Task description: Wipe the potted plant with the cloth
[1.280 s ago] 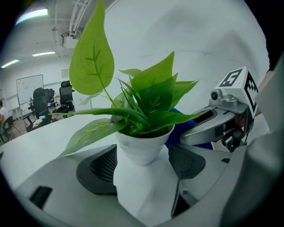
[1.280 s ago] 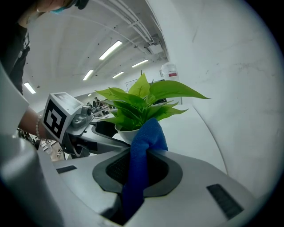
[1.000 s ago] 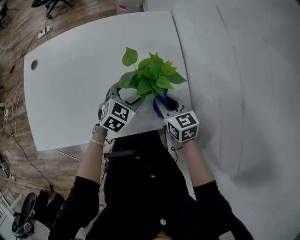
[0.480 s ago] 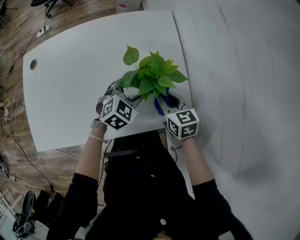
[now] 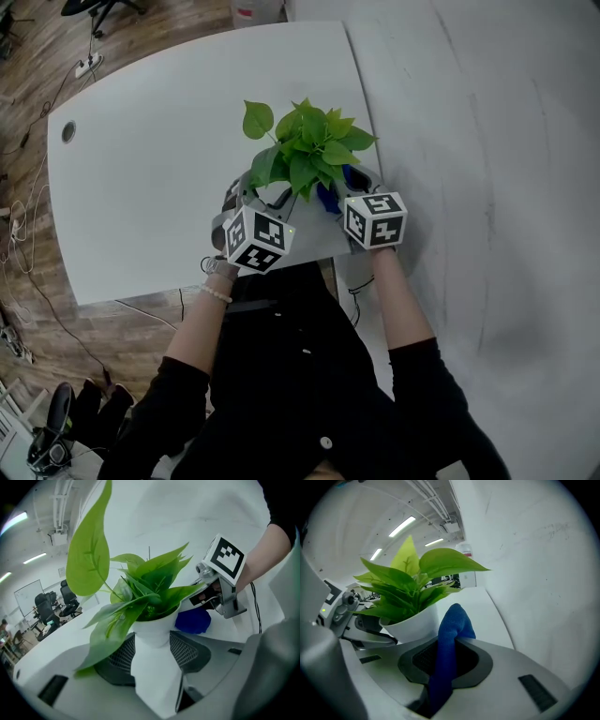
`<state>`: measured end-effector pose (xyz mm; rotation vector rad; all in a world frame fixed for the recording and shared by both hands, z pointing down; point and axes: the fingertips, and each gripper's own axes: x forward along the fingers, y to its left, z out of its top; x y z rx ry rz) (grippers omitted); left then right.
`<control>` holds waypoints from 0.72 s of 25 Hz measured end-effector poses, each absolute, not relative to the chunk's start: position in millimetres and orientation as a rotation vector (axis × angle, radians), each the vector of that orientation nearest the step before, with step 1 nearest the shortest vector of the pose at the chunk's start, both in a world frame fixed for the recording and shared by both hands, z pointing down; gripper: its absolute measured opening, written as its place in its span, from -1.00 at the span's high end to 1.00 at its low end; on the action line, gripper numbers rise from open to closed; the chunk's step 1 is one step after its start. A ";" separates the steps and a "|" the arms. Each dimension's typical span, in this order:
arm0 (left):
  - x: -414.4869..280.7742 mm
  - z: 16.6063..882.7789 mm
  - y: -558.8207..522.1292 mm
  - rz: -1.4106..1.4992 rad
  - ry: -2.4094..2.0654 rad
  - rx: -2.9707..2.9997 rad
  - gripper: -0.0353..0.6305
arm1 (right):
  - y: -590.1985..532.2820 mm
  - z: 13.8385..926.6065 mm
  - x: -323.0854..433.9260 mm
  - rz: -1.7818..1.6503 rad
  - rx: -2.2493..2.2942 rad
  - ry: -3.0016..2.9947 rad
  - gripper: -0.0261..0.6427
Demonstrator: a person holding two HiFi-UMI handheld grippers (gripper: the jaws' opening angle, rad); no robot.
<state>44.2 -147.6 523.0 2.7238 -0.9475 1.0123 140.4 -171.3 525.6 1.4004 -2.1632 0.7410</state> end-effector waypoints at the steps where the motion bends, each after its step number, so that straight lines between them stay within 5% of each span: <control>1: 45.1 523.3 -147.0 1.009 -0.969 2.701 0.17 | -175.1 529.1 144.2 0.757 1.410 -2.148 0.66; 18: 47.1 523.4 -145.1 0.919 -1.001 2.610 0.30 | -161.9 521.4 124.6 0.893 1.443 -2.215 0.66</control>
